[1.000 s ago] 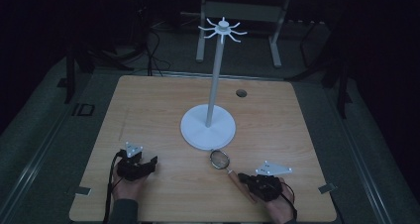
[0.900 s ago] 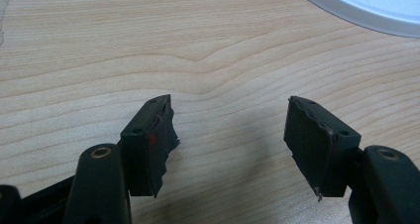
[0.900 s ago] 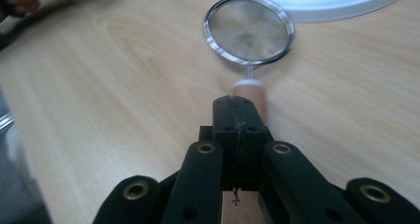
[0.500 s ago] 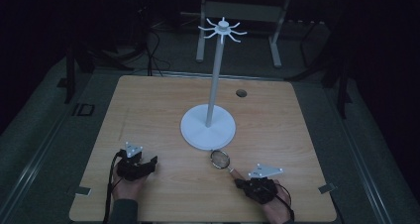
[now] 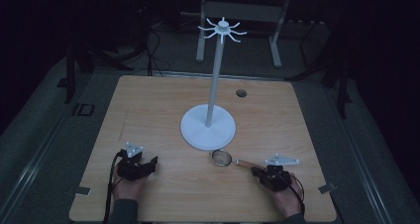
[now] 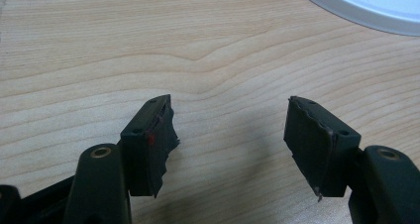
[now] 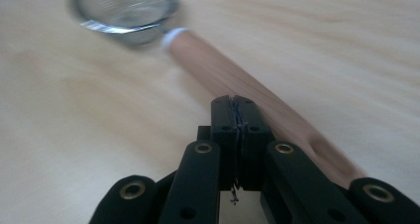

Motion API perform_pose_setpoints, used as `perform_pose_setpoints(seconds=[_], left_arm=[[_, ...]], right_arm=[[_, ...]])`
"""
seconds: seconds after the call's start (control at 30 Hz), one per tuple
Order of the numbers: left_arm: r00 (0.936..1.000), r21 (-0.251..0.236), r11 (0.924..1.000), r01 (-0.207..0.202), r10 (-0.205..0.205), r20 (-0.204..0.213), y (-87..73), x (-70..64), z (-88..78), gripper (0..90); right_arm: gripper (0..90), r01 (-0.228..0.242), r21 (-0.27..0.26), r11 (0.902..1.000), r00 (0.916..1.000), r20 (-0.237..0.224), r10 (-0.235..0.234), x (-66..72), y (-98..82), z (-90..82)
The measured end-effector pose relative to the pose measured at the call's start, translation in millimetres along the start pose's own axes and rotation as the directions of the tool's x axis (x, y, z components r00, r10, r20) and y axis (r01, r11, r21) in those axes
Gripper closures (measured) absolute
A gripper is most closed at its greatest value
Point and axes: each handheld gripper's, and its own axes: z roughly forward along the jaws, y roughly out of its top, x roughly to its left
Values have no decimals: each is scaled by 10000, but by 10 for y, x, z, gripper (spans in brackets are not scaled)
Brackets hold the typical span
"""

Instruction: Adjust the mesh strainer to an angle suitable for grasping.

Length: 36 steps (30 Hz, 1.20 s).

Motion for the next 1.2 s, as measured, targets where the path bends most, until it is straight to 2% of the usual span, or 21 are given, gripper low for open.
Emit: perform_pose_setpoints(seconds=[0.2, 0.4, 0.47, 0.5, 0.7, 0.87, 1.07, 1.2], left_arm=[[10000, 12, 10000, -5, 5, -20, -1, 0, 2, 360], [10000, 25, 10000, 0, 0, -29, -2, 4, 1, 360], [10000, 29, 10000, 4, -4, -21, -2, 4, 3, 360], [10000, 31, 10000, -5, 5, -21, -2, 4, 4, 360], [10000, 16, 10000, -11, 11, -8, -3, 0, 3, 360], [10000, -90, 10000, -34, 34, 58, -1, -12, 2, 361], [9999, -141, 9999, -72, 73, 78, 0, -6, -7, 361], [9999, -165, 9998, -77, 79, 85, 1, -6, -8, 362]], right_arm=[[890, -504, -214, 9985, 9936, 1006, 523, -275, 112, 40], [897, -748, -282, 9968, 9755, 2052, 790, -514, 242, 125], [897, -828, -293, 9961, 9728, 2148, 872, -546, 256, 138], [898, -944, -415, 9947, 9670, 2337, 1015, -607, 287, 154], [899, -1251, -521, 9908, 9590, 2495, 1342, -686, 359, 198], [899, -1352, -523, 9894, 9613, 2352, 1438, -681, 395, 239], [898, -1100, -481, 9928, 9785, 1702, 1167, -494, 433, 381], [898, -687, -342, 9970, 9910, 1125, 722, -303, 447, 468]])
